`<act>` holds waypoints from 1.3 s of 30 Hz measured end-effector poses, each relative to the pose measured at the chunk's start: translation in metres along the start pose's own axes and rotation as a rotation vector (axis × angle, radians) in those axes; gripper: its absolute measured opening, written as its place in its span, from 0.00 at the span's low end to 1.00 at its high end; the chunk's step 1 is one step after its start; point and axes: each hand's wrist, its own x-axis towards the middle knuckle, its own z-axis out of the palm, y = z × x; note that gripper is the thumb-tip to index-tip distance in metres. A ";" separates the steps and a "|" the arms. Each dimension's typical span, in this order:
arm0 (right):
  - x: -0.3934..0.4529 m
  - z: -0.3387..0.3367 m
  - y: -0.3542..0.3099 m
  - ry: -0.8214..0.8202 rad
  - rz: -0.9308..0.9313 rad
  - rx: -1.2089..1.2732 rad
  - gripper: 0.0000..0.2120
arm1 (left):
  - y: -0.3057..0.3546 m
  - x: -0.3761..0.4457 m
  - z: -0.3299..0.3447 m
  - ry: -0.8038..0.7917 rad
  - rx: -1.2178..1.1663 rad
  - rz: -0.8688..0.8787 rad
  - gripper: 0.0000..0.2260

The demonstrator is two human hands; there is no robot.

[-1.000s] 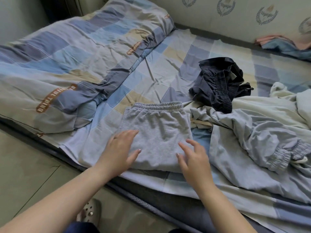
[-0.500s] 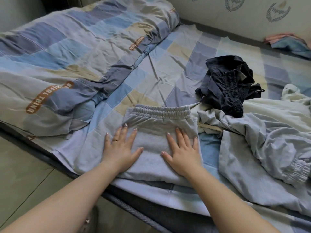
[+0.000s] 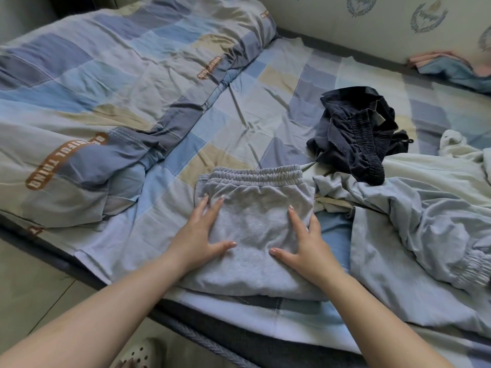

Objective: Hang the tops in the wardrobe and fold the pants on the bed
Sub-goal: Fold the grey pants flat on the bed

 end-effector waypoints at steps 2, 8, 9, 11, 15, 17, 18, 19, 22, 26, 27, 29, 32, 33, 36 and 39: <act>0.005 0.013 0.000 0.050 -0.047 -0.030 0.48 | -0.003 0.003 0.013 0.021 0.039 0.066 0.43; 0.024 0.025 -0.017 0.034 0.025 -0.094 0.40 | -0.002 0.019 0.020 0.000 0.002 0.080 0.33; 0.023 0.019 -0.025 0.008 0.039 -0.100 0.38 | 0.005 0.019 0.016 -0.018 -0.008 0.061 0.31; 0.005 0.001 -0.046 -0.039 0.063 -0.086 0.33 | 0.028 0.009 -0.001 -0.040 -0.032 0.027 0.28; -0.038 -0.068 -0.076 -0.066 0.060 -0.097 0.28 | 0.085 -0.007 -0.058 -0.063 -0.018 0.103 0.22; -0.061 -0.112 -0.095 -0.069 0.119 -0.031 0.26 | 0.121 -0.013 -0.093 -0.113 0.002 0.170 0.21; -0.075 -0.136 -0.105 -0.051 0.126 -0.006 0.24 | 0.141 -0.017 -0.112 -0.138 0.014 0.203 0.20; -0.090 -0.159 -0.117 -0.040 0.125 -0.012 0.24 | 0.161 -0.022 -0.130 -0.166 0.018 0.229 0.19; -0.143 -0.221 -0.148 0.003 0.160 0.005 0.24 | 0.220 -0.041 -0.182 -0.239 0.012 0.285 0.18; -0.231 -0.297 -0.185 0.133 0.279 -0.031 0.21 | 0.298 -0.061 -0.234 -0.343 0.000 0.458 0.17; -0.256 -0.315 -0.195 0.157 0.356 -0.053 0.23 | 0.318 -0.064 -0.243 -0.381 -0.002 0.527 0.17; -0.297 -0.334 -0.212 0.214 0.484 -0.074 0.26 | 0.351 -0.072 -0.256 -0.447 -0.012 0.643 0.17; -0.366 -0.354 -0.244 0.347 0.727 -0.063 0.27 | 0.406 -0.092 -0.265 -0.549 -0.025 0.880 0.18; -0.387 -0.354 -0.254 0.384 0.795 -0.077 0.27 | 0.422 -0.102 -0.268 -0.582 -0.028 0.952 0.18; -0.465 -0.349 -0.288 0.479 1.007 0.001 0.26 | 0.463 -0.155 -0.267 -0.700 -0.085 1.129 0.19; -0.546 -0.328 -0.329 0.586 1.181 0.037 0.24 | 0.484 -0.230 -0.263 -0.835 -0.121 1.263 0.18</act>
